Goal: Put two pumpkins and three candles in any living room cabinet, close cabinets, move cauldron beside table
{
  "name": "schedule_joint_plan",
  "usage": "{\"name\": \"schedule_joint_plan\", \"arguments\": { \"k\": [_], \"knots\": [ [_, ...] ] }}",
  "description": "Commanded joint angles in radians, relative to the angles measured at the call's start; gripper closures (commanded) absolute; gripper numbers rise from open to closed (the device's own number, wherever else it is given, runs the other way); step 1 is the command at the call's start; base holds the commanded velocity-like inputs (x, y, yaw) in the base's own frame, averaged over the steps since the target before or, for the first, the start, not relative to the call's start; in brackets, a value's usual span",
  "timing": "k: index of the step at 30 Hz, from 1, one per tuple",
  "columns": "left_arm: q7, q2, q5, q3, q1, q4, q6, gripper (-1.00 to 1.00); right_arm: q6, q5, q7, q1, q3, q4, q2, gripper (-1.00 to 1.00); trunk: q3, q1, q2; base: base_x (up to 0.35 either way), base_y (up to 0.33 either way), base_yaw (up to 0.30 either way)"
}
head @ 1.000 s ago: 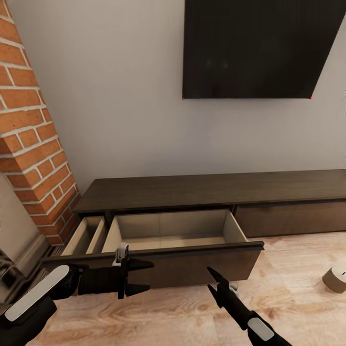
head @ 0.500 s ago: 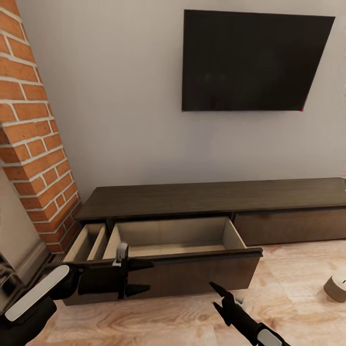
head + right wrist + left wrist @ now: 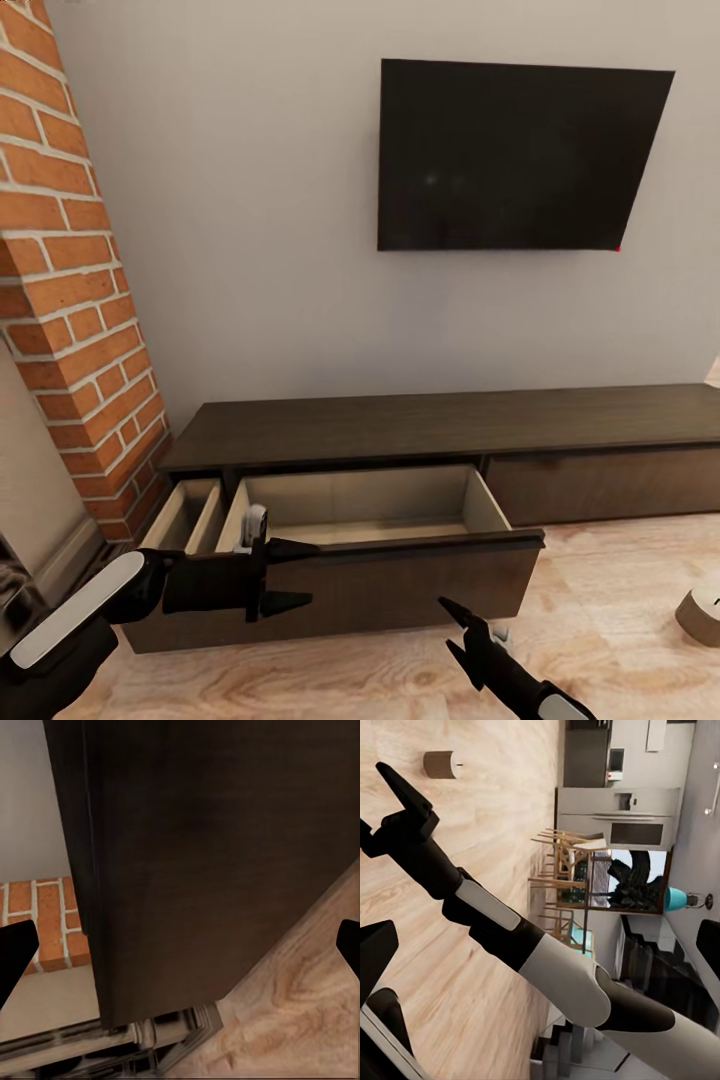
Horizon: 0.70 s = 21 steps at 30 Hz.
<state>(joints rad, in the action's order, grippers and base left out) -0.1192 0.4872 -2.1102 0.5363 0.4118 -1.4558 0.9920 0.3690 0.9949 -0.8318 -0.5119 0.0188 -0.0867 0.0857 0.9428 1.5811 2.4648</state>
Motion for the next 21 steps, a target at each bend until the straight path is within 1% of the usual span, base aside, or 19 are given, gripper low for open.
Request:
{"name": "schedule_joint_plan", "arguments": {
  "k": [1,5,13,21],
  "knots": [
    [-0.010,0.001,-0.010,0.001,0.001,0.000,0.000,-1.00,0.008,-0.002,-0.001,0.000,0.002,0.000,0.000,-1.00,-0.002,-0.004,-0.007,0.000,0.000,0.000],
    [-0.010,0.001,-0.010,0.002,0.001,0.001,0.000,-1.00,0.007,-0.016,0.001,0.000,0.002,0.004,0.000,-1.00,-0.015,-0.019,-0.035,0.000,0.000,0.000],
    [-0.011,0.001,-0.010,0.001,0.001,0.002,0.000,-1.00,0.003,-0.018,0.001,0.000,0.003,0.030,0.000,-1.00,-0.040,-0.050,-0.091,0.000,0.000,0.000],
    [-0.011,0.001,-0.008,0.000,0.001,0.002,0.000,-1.00,0.001,-0.018,0.002,0.000,0.003,0.034,-0.001,-1.00,-0.040,-0.050,-0.091,-0.001,0.000,0.001]
  ]
}}
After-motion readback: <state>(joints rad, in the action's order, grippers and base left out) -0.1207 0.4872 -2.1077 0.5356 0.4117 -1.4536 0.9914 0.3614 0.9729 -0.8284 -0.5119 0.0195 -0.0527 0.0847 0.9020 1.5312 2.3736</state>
